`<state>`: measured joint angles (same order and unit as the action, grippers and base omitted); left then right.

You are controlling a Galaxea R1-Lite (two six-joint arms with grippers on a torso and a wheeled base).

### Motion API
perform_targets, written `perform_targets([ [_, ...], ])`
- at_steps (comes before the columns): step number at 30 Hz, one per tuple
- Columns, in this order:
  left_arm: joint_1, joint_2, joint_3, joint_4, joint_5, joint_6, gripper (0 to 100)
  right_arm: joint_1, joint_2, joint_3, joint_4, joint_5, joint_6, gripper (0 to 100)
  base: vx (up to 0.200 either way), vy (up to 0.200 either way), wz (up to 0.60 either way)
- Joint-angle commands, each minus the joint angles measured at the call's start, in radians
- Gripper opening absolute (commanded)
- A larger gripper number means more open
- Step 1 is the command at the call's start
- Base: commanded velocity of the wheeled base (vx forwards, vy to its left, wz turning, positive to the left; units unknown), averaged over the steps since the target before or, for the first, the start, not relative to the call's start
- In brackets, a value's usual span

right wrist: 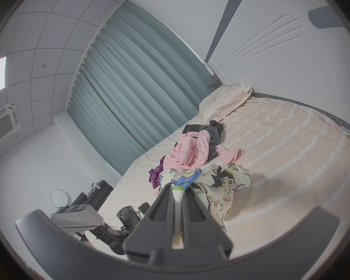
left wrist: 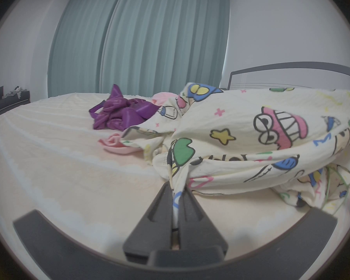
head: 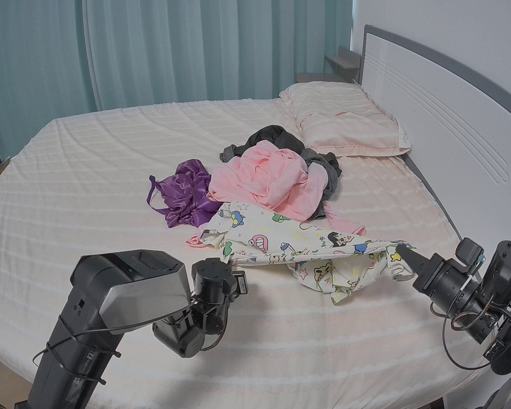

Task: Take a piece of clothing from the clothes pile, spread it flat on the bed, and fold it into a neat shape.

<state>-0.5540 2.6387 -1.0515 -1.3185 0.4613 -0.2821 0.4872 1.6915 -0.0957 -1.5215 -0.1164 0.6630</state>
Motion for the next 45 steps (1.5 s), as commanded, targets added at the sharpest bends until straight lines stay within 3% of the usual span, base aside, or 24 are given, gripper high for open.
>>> perform_targets([
  [1,-0.015,-0.229,0.312,-0.130,0.020,-0.042,0,-0.035,0.048,-0.001,-0.002,0.004,0.003,0,0.000,0.000,0.00],
  [3,-0.056,-0.324,0.472,-0.189,0.034,-0.080,0,-0.067,0.074,-0.004,-0.012,0.007,0.003,0,0.000,0.000,0.00],
  [8,-0.081,-0.473,0.665,-0.252,0.103,-0.132,0,-0.085,0.111,-0.005,-0.016,0.024,0.007,0,0.000,0.000,0.00],
  [13,-0.081,-0.583,0.696,-0.252,0.229,-0.157,0,-0.090,0.083,-0.010,-0.016,0.021,0.000,0,0.000,0.000,0.00],
  [18,-0.081,-0.746,0.737,-0.252,0.227,-0.135,0,-0.082,0.077,-0.050,-0.012,0.017,-0.010,0,0.000,0.000,0.00],
  [22,-0.081,-0.789,0.792,-0.252,0.227,-0.100,0,-0.104,0.043,-0.124,0.011,0.014,-0.083,0,0.000,0.000,0.00],
  [23,-0.081,-0.815,0.795,-0.252,0.229,-0.091,0,-0.114,0.008,-0.159,0.043,0.014,-0.143,0,0.000,0.000,0.00],
  [26,-0.081,-0.872,0.788,-0.252,0.227,-0.091,0,-0.110,-0.067,-0.206,0.098,0.021,-0.175,0,0.000,0.000,0.00],
  [32,-0.083,-0.888,0.800,-0.252,0.238,-0.058,0,-0.107,-0.131,-0.197,0.169,0.035,-0.161,0,0.000,0.000,0.00],
  [38,-0.110,-0.845,0.838,-0.252,0.235,-0.074,0,-0.088,-0.078,-0.113,0.167,0.080,-0.151,0,0.000,0.000,0.00],
  [45,-0.110,-0.795,0.841,-0.252,0.235,-0.109,0,-0.088,-0.007,-0.104,0.153,0.086,-0.126,0,0.000,0.000,0.00],
])
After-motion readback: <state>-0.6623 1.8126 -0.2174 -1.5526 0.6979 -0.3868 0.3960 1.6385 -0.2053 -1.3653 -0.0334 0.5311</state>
